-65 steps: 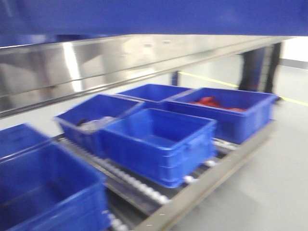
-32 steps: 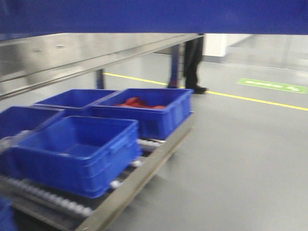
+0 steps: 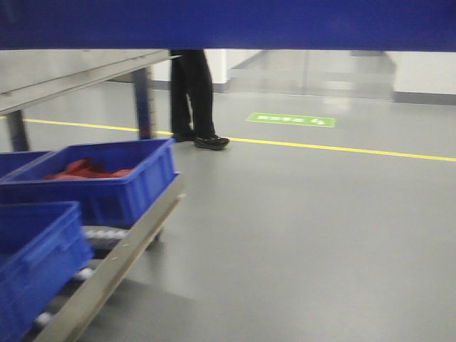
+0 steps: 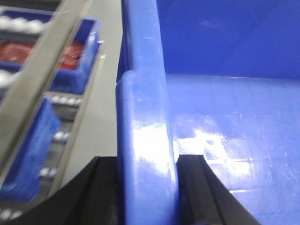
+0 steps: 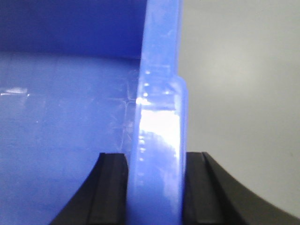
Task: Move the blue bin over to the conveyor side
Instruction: 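Hold the blue bin in both grippers while driving to the red-framed belt table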
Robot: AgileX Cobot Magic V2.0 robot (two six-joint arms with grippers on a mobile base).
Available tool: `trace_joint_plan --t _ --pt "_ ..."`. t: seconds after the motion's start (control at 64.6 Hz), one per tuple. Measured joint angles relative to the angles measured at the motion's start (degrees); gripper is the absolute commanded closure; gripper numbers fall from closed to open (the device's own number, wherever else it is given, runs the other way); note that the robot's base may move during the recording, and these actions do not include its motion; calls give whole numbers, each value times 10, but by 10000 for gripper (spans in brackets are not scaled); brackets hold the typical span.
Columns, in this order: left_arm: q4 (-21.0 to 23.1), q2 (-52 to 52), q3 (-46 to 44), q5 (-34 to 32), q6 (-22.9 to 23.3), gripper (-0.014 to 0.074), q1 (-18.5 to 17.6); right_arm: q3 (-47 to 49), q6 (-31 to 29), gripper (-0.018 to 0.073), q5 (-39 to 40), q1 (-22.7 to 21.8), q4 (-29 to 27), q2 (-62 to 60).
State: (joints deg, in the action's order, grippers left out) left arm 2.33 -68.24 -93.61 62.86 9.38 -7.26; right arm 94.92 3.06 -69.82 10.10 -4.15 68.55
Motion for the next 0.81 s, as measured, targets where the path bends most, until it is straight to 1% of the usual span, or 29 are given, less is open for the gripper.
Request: trace_joint_plan --t 0.805 --pt "0 0 0 -3 0 615 0 0 0 639 0 0 1 0"
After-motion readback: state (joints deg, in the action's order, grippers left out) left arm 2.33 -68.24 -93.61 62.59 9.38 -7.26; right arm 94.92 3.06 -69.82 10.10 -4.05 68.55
